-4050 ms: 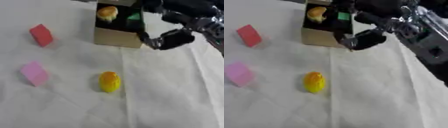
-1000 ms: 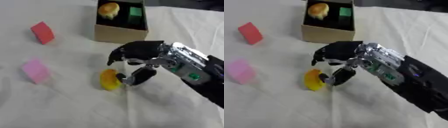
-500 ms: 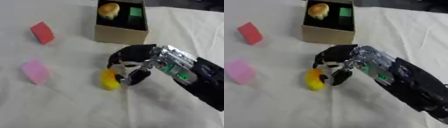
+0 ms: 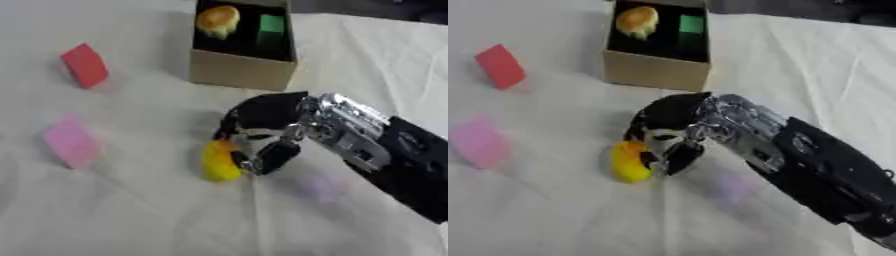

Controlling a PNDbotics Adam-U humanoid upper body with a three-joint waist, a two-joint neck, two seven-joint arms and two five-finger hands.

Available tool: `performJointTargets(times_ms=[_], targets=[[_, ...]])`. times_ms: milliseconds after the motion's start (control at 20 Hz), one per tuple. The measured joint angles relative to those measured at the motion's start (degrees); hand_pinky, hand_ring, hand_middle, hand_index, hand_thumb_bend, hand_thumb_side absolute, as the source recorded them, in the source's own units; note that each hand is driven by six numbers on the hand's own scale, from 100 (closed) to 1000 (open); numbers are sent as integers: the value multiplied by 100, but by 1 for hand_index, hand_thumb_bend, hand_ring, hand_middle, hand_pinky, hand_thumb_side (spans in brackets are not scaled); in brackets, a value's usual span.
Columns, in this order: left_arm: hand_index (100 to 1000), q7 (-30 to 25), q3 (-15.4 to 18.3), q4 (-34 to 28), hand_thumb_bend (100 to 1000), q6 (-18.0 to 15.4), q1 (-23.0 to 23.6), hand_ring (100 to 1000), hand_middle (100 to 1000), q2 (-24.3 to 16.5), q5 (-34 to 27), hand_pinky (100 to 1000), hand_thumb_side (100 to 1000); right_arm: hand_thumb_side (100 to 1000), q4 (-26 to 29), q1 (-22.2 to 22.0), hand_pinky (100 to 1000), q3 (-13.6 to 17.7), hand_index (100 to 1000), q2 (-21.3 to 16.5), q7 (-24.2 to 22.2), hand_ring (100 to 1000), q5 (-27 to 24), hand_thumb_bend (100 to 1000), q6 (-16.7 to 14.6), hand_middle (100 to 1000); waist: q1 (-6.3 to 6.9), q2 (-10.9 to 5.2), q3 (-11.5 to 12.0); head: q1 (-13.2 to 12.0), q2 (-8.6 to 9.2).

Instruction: Pick up objects on the table and place them in the box.

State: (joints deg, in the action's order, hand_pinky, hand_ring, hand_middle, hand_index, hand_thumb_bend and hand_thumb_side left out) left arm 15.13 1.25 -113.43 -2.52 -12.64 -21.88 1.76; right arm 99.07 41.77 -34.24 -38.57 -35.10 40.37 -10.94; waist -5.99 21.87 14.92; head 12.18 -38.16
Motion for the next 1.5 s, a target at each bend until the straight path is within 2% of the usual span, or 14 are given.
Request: performJointTargets(times_ms=[50, 100, 350, 400, 450, 700, 750, 850, 900, 950, 1050, 1100, 1200, 1500], targets=[[795, -2, 0, 0, 100, 1, 0, 699, 626, 5, 0, 937, 629, 148, 60, -2, 795, -2, 582, -2, 110, 759, -58, 100, 31, 478, -1, 0, -1, 0, 0], [795, -5, 0, 0, 100, 4, 0, 699, 626, 17, 0, 937, 629, 100, 123, -7, 782, -1, 551, -4, 236, 734, -124, 100, 87, 454, -1, 0, -3, 0, 0], [795, -17, 0, 0, 100, 11, 0, 698, 624, 20, 0, 937, 629, 152, 400, -46, 745, 42, 449, -26, 900, 635, -627, 100, 586, 356, 0, -2, -13, -1, 0], [795, -21, 0, 0, 100, 11, 0, 698, 623, 20, 0, 937, 629, 249, 469, -46, 731, 59, 388, -42, 1002, 603, -736, 100, 690, 322, 1, -2, -14, -2, 0], [795, -25, 0, 0, 100, 14, 0, 698, 623, 21, 0, 937, 629, 193, 546, -45, 724, 76, 349, -61, 1093, 585, -835, 100, 795, 294, 3, -3, -20, -2, 0], [795, -34, 0, 0, 100, 12, 0, 697, 621, 21, 0, 936, 628, 198, 893, -36, 696, 159, 208, -103, 1381, 517, -1235, 100, 1233, 183, 9, -7, -40, -2, 0], [795, -35, 0, 0, 100, 11, 0, 697, 621, 21, 0, 936, 628, 198, 934, -31, 700, 172, 244, -105, 1404, 526, -1284, 100, 1290, 209, 9, -7, -40, -2, 0], [795, -36, 0, 0, 100, 11, 0, 697, 620, 21, 0, 936, 629, 187, 991, -27, 725, 177, 482, -111, 1409, 603, -1342, 100, 1387, 430, 11, -8, -40, -2, 0], [795, -37, 0, 0, 100, 10, 0, 697, 620, 21, 0, 936, 629, 178, 1021, -27, 757, 177, 652, -117, 1378, 701, -1347, 100, 1417, 594, 11, -8, -40, -2, 0], [795, -39, 0, 0, 100, 9, 0, 696, 619, 21, 0, 936, 629, 175, 1052, -27, 785, 174, 753, -127, 1314, 754, -1345, 100, 1425, 671, 11, -8, -40, -2, 0], [795, -44, 0, 0, 100, 5, 0, 696, 619, 21, 0, 936, 630, 160, 1130, -27, 826, 164, 849, -159, 1044, 816, -1307, 100, 1336, 759, 9, -8, -40, -2, 0], [795, -45, 0, 0, 100, 6, 0, 696, 618, 21, 0, 936, 630, 175, 1168, -27, 844, 149, 882, -162, 866, 840, -1274, 100, 1261, 788, 8, -8, -39, -2, 0], [795, -48, 0, 0, 100, 7, 0, 695, 618, 21, 0, 936, 630, 337, 1235, -28, 886, 135, 920, -170, 472, 881, -1199, 100, 1091, 827, 5, -8, -38, -2, 0], [795, -56, 0, 0, 100, 16, 0, 694, 616, 21, 0, 936, 630, 379, 1329, -31, 931, 135, 922, -172, -517, 924, -1180, 100, 650, 856, 4, -18, -36, -2, 0]])
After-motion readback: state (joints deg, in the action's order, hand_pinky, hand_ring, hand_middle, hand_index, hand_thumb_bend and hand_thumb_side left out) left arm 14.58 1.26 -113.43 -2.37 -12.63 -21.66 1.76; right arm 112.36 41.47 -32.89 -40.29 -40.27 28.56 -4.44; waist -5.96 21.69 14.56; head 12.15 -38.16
